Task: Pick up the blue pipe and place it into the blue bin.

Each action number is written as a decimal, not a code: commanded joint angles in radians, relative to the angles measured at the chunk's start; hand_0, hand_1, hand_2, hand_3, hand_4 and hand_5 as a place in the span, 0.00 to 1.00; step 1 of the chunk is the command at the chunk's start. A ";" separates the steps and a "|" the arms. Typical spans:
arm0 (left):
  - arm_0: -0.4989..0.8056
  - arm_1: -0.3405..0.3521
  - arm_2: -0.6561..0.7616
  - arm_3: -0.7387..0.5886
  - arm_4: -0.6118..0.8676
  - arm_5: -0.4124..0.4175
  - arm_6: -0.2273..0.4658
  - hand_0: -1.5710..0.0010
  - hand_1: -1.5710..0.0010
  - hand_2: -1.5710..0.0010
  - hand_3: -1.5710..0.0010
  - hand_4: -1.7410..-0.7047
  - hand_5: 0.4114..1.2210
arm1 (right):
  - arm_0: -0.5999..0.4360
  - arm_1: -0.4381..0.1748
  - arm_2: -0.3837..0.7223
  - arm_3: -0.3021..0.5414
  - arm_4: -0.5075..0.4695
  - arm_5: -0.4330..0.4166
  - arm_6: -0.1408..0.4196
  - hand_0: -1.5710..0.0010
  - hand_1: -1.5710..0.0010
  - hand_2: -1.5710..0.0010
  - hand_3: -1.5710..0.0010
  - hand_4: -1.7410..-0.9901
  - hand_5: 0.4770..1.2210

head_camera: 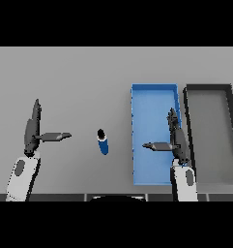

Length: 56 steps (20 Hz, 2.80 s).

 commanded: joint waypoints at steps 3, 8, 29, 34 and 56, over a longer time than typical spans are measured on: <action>-0.008 -0.007 -0.005 0.002 -0.005 0.005 -0.001 1.00 1.00 1.00 1.00 0.75 0.22 | -0.007 -0.008 -0.009 0.006 -0.007 0.003 0.004 1.00 1.00 1.00 1.00 0.71 0.20; 0.026 0.095 -0.046 0.017 -0.026 -0.152 -0.097 1.00 1.00 1.00 1.00 0.75 0.22 | 0.044 -0.127 0.026 -0.050 0.101 0.033 -0.125 1.00 1.00 1.00 1.00 0.72 0.20; 0.069 0.100 -0.327 -0.129 -0.102 -0.456 -0.053 1.00 1.00 1.00 1.00 0.58 0.05 | 0.089 -0.159 0.071 -0.109 0.159 0.053 -0.092 1.00 1.00 1.00 1.00 0.71 0.19; 0.015 -0.024 -0.371 -0.040 -0.157 -0.419 -0.072 1.00 1.00 1.00 1.00 0.57 0.06 | 0.084 -0.167 0.057 -0.110 0.151 0.051 -0.089 1.00 1.00 1.00 1.00 0.71 0.20; -0.079 -0.278 -0.388 0.175 -0.148 -0.398 -0.166 0.32 0.27 0.23 0.24 0.16 0.80 | 0.103 -0.172 0.047 -0.117 0.138 0.058 -0.113 1.00 1.00 1.00 1.00 0.68 0.25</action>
